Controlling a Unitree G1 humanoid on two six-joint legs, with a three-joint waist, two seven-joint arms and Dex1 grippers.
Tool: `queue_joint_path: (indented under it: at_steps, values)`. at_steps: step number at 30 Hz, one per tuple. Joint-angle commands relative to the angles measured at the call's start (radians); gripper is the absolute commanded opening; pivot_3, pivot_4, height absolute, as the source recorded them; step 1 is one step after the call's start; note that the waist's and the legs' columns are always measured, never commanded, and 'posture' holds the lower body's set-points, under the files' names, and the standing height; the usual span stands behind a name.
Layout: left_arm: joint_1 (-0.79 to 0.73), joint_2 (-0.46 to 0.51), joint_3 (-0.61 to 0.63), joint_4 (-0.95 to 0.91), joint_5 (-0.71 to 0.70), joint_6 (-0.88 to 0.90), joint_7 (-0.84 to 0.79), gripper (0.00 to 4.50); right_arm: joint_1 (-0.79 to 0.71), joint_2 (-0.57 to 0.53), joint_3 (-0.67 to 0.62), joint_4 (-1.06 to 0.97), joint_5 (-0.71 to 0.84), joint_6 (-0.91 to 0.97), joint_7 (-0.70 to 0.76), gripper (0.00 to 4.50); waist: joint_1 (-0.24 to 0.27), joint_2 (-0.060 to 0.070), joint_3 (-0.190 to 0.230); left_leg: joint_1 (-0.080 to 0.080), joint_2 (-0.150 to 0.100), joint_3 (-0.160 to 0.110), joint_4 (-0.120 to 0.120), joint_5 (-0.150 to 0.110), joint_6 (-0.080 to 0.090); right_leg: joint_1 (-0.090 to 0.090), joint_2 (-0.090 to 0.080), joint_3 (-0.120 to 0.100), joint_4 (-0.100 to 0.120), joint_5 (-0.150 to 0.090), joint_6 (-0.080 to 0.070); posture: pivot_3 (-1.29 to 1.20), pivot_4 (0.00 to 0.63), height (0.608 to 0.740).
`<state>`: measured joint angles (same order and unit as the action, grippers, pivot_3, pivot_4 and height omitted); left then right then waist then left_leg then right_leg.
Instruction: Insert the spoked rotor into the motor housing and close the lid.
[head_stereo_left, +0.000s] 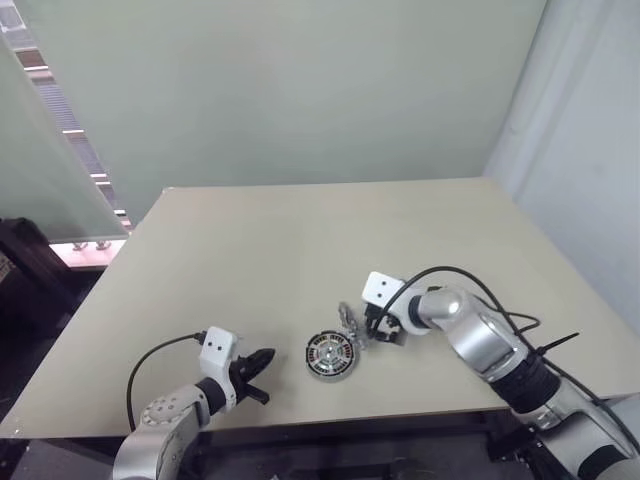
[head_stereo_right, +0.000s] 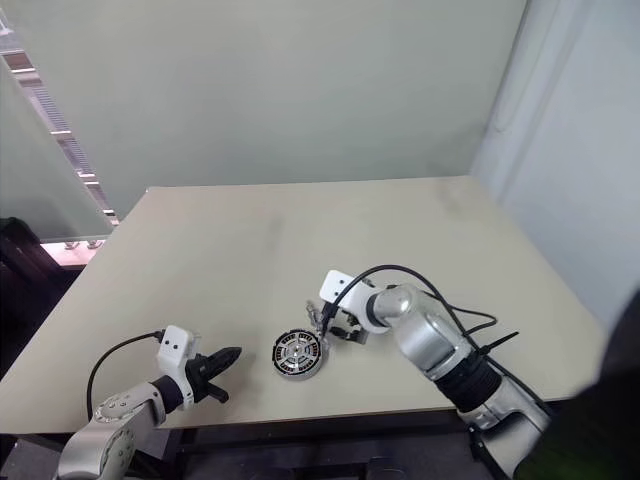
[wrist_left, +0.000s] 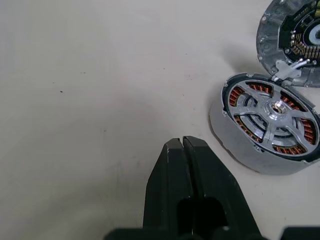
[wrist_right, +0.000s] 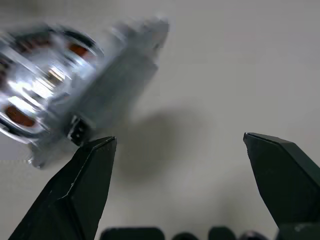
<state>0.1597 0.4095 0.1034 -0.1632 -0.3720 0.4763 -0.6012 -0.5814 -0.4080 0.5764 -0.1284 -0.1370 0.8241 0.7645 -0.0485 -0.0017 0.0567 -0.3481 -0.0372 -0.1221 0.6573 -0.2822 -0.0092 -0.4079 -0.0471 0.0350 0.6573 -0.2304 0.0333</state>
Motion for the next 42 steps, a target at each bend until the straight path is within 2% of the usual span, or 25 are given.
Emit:
queue_joint_path:
  at_steps: [1,7,16,20,27,34,42]
  values:
    - [-0.012,0.015,0.012,-0.051,-0.015,0.002,-0.004,0.00,0.016,0.058,-0.021,-0.045,0.036,0.006,-0.017,4.45,0.000,0.000,0.000,0.000,0.000,0.000,0.000,0.000,0.000,0.000,0.000,0.000,0.000,0.000,0.000,0.00,0.000,0.740]
    - [-0.011,0.019,0.010,-0.067,-0.015,0.012,-0.004,0.00,0.068,0.139,-0.008,-0.016,0.056,-0.017,-0.046,4.45,0.000,0.000,0.000,0.000,0.000,0.000,0.000,0.000,0.000,0.000,0.000,0.000,0.000,0.000,0.000,0.00,0.000,0.740]
    - [-0.009,0.022,0.005,-0.075,-0.009,0.015,-0.004,0.00,0.108,0.158,-0.090,0.087,0.125,-0.152,-0.033,4.45,0.000,0.000,0.000,0.000,0.000,0.000,0.001,0.000,0.000,0.000,0.000,0.000,0.000,0.000,0.000,0.00,0.000,0.740]
    - [-0.011,0.022,-0.002,-0.073,-0.006,0.014,-0.006,0.00,0.101,0.148,-0.135,0.157,0.187,-0.263,0.041,4.45,0.000,0.000,0.000,0.000,0.000,0.000,0.001,0.000,0.000,0.001,0.000,0.000,0.000,0.000,0.000,0.00,0.000,0.740]
    - [-0.014,0.031,-0.001,-0.069,-0.005,0.013,-0.009,0.00,0.070,0.143,-0.160,0.320,0.263,-0.529,0.256,4.45,-0.001,0.000,0.000,0.001,0.000,0.001,0.001,0.000,0.000,0.001,0.001,-0.001,0.000,0.000,0.000,0.00,0.000,0.740]
    - [-0.001,0.041,0.004,-0.080,-0.006,0.011,-0.013,0.00,0.022,0.173,-0.163,0.497,0.242,-0.675,0.311,4.45,-0.001,0.000,0.000,0.001,0.000,0.001,0.001,0.000,0.000,0.002,0.001,0.000,0.001,0.000,0.000,0.00,0.000,0.740]
    - [0.023,0.058,0.007,-0.101,-0.008,0.014,-0.018,0.00,-0.029,0.212,-0.194,0.631,0.258,-0.713,0.351,4.45,0.000,0.000,0.000,0.002,0.000,0.001,0.001,0.000,0.000,0.002,0.001,0.001,0.001,0.001,-0.001,0.00,0.000,0.740]
